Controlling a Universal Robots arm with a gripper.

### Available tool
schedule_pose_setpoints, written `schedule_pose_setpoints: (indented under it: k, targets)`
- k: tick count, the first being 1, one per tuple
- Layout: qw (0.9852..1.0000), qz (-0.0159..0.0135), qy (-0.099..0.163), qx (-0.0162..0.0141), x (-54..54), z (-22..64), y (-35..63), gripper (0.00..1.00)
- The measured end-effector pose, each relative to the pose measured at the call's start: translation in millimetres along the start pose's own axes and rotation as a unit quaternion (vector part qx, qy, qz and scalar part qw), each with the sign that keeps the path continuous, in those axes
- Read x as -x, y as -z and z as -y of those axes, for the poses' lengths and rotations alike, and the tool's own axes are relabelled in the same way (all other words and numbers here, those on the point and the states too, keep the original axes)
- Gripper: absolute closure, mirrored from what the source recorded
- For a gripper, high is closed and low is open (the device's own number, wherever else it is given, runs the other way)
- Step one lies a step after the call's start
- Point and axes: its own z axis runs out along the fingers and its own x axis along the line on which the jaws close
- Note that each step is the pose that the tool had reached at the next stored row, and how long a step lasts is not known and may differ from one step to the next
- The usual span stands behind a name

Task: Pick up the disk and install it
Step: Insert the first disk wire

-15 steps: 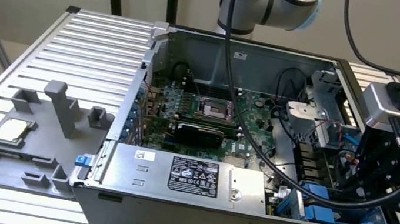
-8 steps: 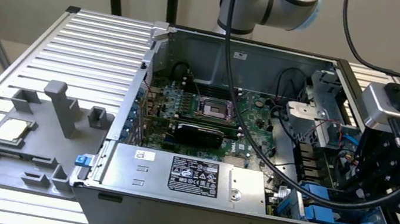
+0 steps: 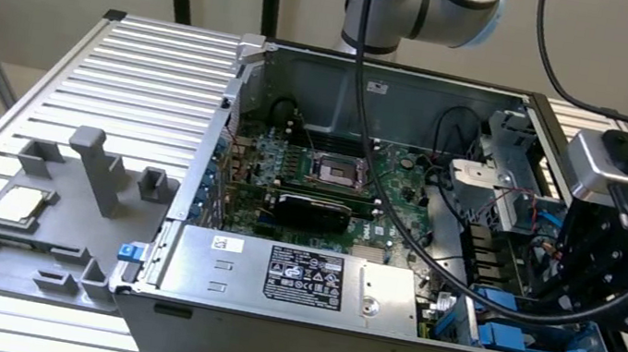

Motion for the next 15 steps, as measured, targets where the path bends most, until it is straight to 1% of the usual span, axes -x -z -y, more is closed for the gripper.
schedule_pose_setpoints:
  k: [3,7,10,12,13,15]
  targets:
    - [1.0,-0.0016,0.001,-0.0001,0.8,2.0,-0.7,0.84]
    - [1.0,-0.0025,0.001,-0.0003,0.9,2.0,-2.0,0.84]
    - [1.0,-0.0039,0.001,-0.0004,0.8,1.5,-2.9,0.84]
    - [1.0,-0.0042,0.001,-0.0004,0.8,1.5,-2.9,0.84]
    - [1.0,-0.0035,0.001,-0.0007,0.8,1.6,-3.5,0.84]
    - [1.0,-0.0039,0.001,-0.0003,0.8,1.4,-2.0,0.82]
